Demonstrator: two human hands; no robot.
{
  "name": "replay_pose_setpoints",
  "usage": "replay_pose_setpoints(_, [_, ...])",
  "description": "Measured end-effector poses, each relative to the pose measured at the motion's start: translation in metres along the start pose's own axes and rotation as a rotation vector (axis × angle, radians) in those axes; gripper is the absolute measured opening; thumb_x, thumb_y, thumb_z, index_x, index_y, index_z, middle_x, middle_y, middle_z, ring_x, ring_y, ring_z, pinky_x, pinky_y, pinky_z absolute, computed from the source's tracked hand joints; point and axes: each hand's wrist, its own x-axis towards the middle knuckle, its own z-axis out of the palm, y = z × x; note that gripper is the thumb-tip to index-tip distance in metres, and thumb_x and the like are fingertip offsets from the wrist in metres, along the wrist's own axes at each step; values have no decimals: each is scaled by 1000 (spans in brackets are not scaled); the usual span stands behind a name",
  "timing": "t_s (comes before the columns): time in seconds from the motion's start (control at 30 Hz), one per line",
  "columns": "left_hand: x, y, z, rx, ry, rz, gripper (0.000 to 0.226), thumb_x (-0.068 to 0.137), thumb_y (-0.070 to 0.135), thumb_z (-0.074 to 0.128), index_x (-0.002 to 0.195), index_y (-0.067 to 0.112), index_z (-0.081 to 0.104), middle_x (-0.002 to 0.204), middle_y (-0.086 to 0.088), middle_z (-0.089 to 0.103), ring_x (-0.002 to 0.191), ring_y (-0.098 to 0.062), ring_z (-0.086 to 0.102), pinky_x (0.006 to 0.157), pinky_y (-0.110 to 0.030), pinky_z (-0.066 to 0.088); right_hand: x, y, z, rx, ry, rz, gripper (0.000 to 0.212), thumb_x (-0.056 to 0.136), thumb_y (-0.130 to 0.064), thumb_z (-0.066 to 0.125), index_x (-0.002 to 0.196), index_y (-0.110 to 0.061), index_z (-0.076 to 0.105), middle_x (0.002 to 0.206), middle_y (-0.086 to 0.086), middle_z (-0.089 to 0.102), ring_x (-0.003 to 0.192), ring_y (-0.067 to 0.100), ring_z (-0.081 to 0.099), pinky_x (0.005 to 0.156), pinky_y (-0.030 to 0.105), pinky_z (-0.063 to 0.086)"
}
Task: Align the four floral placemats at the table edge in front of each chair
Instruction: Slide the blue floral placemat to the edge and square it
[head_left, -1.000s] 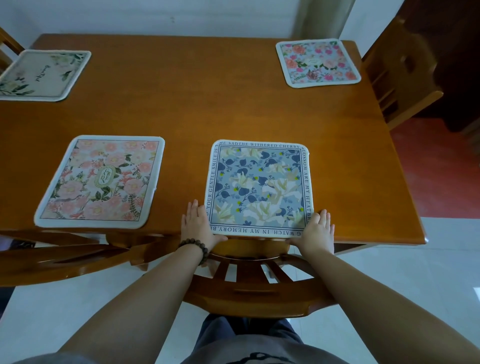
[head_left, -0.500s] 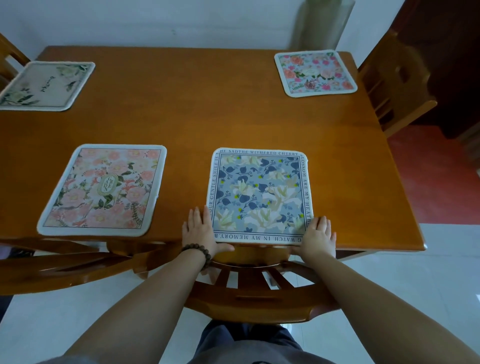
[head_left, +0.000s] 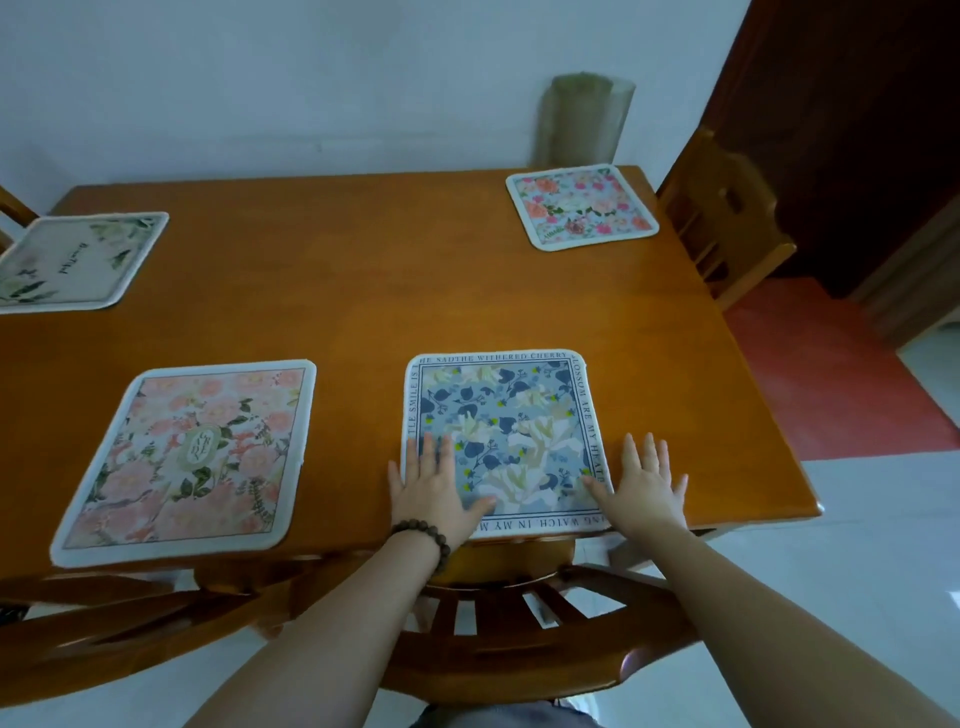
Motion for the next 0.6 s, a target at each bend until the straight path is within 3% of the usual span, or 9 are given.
replay_pose_setpoints(0.23, [31, 78, -6, -45, 49, 180, 89, 85, 73, 23, 151, 21, -5, 160, -7, -6, 145, -25, -10, 117, -48, -2, -1, 41, -32, 33, 103, 112, 79, 90, -66, 34, 152, -24, 9, 160, 6, -10, 145, 23, -15, 114, 56, -3])
replay_pose_setpoints(0.6, [45, 221, -3, 27, 46, 374, 87, 86, 71, 24, 152, 20, -1, 160, -7, 1, 146, -24, -2, 115, -45, 1, 2, 159, -86, 116, 233, 241, 71, 93, -61, 32, 149, -18, 22, 160, 10, -3, 146, 26, -11, 115, 55, 0])
